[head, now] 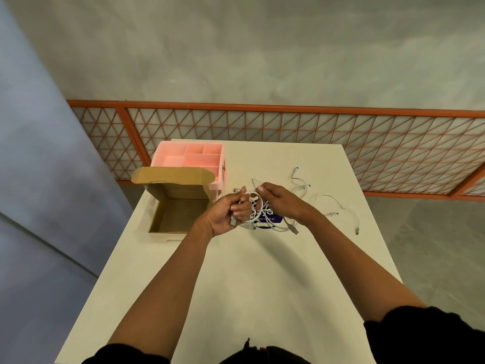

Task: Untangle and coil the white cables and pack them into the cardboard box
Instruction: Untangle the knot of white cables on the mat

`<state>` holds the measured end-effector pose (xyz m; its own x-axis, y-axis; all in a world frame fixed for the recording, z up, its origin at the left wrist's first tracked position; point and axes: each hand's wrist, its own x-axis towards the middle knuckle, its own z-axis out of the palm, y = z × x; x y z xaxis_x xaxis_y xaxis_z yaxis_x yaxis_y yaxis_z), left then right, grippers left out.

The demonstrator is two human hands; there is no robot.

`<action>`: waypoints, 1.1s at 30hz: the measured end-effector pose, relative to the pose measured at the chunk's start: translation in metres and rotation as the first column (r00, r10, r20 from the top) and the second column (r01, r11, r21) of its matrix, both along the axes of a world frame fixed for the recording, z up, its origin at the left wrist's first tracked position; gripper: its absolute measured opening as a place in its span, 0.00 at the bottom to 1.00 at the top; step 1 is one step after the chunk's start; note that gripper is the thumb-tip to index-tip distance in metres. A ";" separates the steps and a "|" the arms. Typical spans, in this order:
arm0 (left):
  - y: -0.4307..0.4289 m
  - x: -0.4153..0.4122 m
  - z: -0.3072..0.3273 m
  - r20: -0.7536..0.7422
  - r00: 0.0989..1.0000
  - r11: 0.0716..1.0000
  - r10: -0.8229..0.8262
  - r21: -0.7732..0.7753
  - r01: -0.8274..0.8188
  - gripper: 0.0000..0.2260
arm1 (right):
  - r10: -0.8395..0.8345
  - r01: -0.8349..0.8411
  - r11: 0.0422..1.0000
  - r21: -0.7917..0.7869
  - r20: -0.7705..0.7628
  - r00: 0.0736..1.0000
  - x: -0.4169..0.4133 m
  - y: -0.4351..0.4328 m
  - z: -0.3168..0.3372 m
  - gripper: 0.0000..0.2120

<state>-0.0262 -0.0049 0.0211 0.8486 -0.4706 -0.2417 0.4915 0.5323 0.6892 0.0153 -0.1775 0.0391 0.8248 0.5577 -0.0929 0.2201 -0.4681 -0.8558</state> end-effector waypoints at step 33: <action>-0.003 -0.003 0.014 0.068 0.944 0.900 0.321 0.289 -0.327 0.21 | 0.008 0.054 0.974 0.219 -0.271 0.963 -0.009 0.003 0.018 0.16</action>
